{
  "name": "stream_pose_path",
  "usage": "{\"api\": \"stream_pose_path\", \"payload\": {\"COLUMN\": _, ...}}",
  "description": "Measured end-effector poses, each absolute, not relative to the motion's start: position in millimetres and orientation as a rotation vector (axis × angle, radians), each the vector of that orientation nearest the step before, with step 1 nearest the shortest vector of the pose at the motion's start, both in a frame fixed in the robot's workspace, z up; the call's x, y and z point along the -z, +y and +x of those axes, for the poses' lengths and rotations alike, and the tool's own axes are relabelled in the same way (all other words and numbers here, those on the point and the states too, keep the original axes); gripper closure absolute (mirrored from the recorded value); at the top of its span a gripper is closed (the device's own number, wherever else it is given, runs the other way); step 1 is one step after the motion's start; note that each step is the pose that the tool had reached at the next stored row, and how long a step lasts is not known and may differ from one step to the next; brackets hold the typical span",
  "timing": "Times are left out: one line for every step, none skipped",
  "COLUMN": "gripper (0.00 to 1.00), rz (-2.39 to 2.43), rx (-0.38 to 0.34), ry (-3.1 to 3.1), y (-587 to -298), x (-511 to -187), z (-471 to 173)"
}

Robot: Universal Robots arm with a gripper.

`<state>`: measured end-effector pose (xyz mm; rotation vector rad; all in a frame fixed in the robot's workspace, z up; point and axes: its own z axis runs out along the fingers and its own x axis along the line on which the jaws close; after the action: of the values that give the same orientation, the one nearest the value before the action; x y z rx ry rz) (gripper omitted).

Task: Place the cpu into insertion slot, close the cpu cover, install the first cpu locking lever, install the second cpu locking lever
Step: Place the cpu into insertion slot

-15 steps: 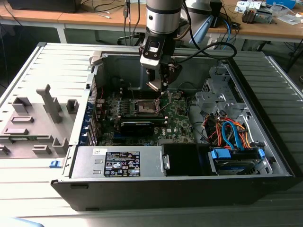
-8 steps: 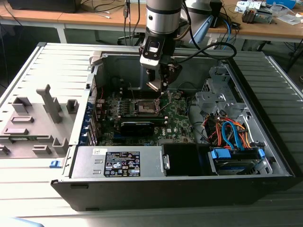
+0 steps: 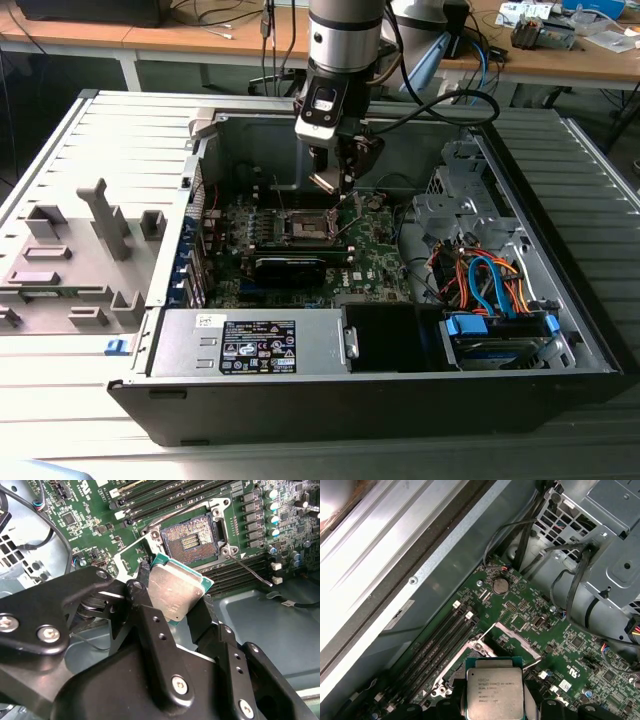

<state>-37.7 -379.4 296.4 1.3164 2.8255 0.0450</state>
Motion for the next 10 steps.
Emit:
{"api": "stream_pose_path", "payload": {"gripper": 0.45, "rz": 1.317, "rx": -0.045, "ry": 2.825, "y": -379.4, "x": -296.3, "z": -37.7}}
{"api": "stream_pose_path", "payload": {"gripper": 0.45, "rz": 1.318, "rx": -0.045, "ry": 2.825, "y": -379.4, "x": -296.3, "z": -37.7}}
{"api": "stream_pose_path", "payload": {"gripper": 0.45, "rz": 1.319, "rx": -0.045, "ry": 2.824, "y": -379.4, "x": -296.2, "z": -37.8}}
{"api": "stream_pose_path", "payload": {"gripper": 0.45, "rz": 1.320, "rx": -0.045, "ry": 2.824, "y": -379.4, "x": -296.1, "z": -37.7}}
{"api": "stream_pose_path", "payload": {"gripper": 0.45, "rz": 1.321, "rx": -0.045, "ry": 2.823, "y": -379.4, "x": -296.1, "z": -37.7}}
{"api": "stream_pose_path", "payload": {"gripper": 0.45, "rz": 1.322, "rx": -0.045, "ry": 2.823, "y": -379.4, "x": -296.1, "z": -37.7}}
{"api": "stream_pose_path", "payload": {"gripper": 0.45, "rz": 1.322, "rx": -0.045, "ry": 2.823, "y": -379.4, "x": -296.0, "z": -37.7}}
{"api": "stream_pose_path", "payload": {"gripper": 0.45, "rz": 1.323, "rx": -0.045, "ry": 2.822, "y": -379.4, "x": -296.0, "z": -37.7}}
{"api": "stream_pose_path", "payload": {"gripper": 0.45, "rz": 1.324, "rx": -0.045, "ry": 2.822, "y": -379.4, "x": -295.9, "z": -37.7}}
{"api": "stream_pose_path", "payload": {"gripper": 0.45, "rz": 1.325, "rx": -0.045, "ry": 2.821, "y": -379.4, "x": -295.9, "z": -37.8}}
